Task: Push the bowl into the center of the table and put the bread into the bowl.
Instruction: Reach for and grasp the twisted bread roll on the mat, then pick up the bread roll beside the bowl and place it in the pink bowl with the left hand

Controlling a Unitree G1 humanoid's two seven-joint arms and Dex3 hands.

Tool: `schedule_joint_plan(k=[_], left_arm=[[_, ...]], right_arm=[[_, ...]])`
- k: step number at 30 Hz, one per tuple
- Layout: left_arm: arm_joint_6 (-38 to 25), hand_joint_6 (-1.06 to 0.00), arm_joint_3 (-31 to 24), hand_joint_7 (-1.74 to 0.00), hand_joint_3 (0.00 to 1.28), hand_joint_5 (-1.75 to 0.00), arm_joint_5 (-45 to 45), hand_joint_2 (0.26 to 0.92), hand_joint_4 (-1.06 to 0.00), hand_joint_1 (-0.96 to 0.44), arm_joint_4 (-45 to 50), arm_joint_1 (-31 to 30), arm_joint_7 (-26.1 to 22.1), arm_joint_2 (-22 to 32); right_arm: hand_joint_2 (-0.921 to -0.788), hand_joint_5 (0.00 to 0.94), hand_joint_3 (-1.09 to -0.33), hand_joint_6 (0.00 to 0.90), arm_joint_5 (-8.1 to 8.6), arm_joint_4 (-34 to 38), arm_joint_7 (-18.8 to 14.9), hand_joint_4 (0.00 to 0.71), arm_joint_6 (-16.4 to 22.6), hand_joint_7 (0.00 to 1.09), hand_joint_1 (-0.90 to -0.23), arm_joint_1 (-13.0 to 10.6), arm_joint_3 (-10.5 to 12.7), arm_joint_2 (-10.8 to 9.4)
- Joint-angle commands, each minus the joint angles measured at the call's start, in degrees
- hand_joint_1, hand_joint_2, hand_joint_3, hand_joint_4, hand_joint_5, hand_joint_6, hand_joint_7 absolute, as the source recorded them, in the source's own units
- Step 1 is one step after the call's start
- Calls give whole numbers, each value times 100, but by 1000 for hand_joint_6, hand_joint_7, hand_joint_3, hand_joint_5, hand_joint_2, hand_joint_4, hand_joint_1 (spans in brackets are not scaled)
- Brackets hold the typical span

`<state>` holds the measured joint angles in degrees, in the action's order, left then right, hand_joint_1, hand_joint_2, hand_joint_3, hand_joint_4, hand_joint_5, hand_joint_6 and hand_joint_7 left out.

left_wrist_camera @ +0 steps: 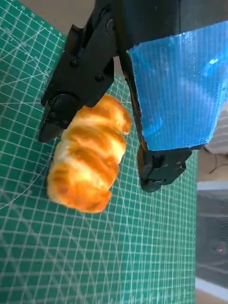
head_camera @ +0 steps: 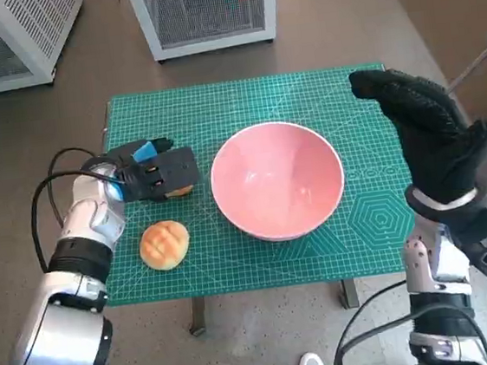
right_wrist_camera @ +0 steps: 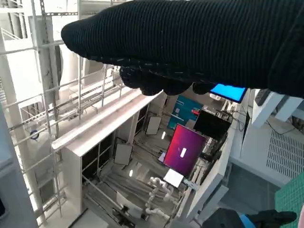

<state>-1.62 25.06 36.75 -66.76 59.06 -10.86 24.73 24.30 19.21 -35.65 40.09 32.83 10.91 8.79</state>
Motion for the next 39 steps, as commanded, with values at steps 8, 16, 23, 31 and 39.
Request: schedule_joint_plan(k=[8, 16, 23, 31, 39], left_arm=[[1103, -642, 439, -1008, 99, -1271, 412, 918, -612, 2, -466, -46, 1135, 131], [1209, -666, 154, -1060, 87, -1305, 114, 920, -615, 1, -298, 99, 978, 256], [1217, -639, -132, -1095, 94, -1288, -113, 920, -626, 1, 243, 130, 913, 441], [1250, -627, -686, -1132, 94, -1256, -453, 920, -634, 1, 1876, -287, 838, 819], [978, -612, -1307, -1168, 83, -1197, -722, 920, -671, 2, 4030, -936, 708, 965]], right_arm=[[-921, 4, -492, 40, -46, -14, 65, 334, 61, 540, -499, -141, -4, -2], [-921, 3, -498, 35, -43, -11, 90, 334, 93, 540, -492, -143, -14, -16], [-921, 3, -499, 33, -28, -53, 107, 334, 76, 542, -492, -151, -41, -40], [-921, 3, -498, 32, -3, -46, 85, 335, 86, 544, -493, -156, -72, -60], [-921, 3, -496, 30, 69, -49, 44, 335, 37, 546, -494, -163, -95, -51]])
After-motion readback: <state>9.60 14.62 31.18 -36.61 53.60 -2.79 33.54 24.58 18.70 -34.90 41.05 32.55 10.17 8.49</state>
